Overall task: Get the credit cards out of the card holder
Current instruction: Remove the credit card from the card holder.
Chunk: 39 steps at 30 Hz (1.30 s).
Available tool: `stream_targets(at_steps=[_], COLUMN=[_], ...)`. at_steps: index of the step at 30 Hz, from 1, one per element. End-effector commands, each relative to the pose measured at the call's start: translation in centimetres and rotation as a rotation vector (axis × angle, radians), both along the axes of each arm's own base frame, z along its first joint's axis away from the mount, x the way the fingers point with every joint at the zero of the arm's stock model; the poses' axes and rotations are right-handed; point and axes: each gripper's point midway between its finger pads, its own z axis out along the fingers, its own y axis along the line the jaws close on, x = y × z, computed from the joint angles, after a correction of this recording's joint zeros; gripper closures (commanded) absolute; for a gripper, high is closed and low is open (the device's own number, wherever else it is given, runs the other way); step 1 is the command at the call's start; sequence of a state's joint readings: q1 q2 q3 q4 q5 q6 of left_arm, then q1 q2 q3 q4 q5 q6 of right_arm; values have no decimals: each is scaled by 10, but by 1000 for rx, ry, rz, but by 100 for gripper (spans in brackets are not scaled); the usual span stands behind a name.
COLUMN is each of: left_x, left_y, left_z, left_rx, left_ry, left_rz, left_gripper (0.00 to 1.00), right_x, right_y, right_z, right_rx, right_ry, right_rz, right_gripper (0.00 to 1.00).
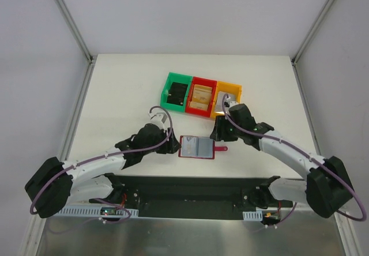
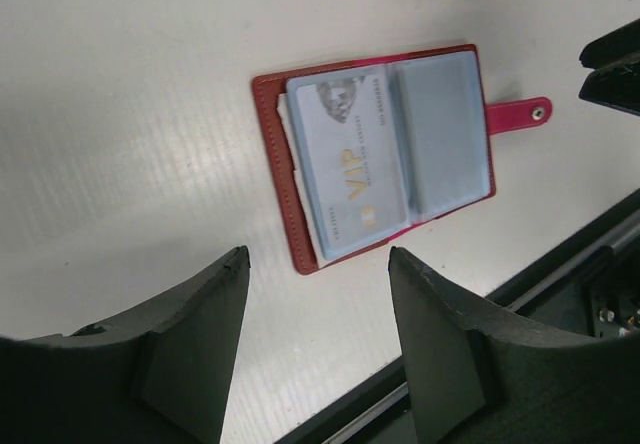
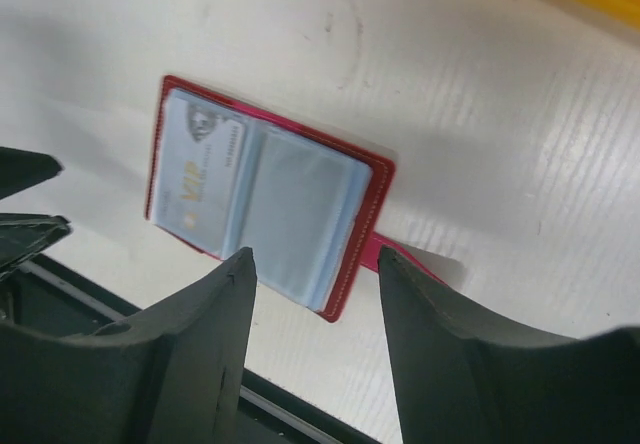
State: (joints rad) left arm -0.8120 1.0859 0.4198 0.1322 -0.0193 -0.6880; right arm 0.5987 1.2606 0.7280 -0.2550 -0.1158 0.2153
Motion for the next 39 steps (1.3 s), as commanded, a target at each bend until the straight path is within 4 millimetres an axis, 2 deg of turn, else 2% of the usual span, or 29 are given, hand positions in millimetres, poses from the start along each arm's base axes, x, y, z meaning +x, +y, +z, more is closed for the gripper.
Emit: stream_targets(at_steps=[1, 6, 12, 16, 29, 39], left_x=[3, -1, 1, 7, 17, 21], left_y=[-36, -62, -69, -65, -49, -40], left_z=[44, 55, 37, 23, -20, -29], left_rx=[-165, -268, -267, -227, -101, -49], left_ry=[-104, -99, -27, -8, 56, 56], left_rz=[-129, -229, -212, -170, -84, -47], left_gripper=[43, 47, 72, 80, 92, 95], right_x=[1, -3, -12, -11, -9, -6], right_y=[23, 50, 70, 77, 91, 101], right_z=[34, 40, 24, 12, -10, -16], right_rx=[179, 348, 392, 376, 347, 381], right_ry=[-119, -106, 21, 21, 60, 65], right_rz=[48, 91, 143, 139, 133, 129], right_gripper=[45, 45, 50, 53, 60, 60])
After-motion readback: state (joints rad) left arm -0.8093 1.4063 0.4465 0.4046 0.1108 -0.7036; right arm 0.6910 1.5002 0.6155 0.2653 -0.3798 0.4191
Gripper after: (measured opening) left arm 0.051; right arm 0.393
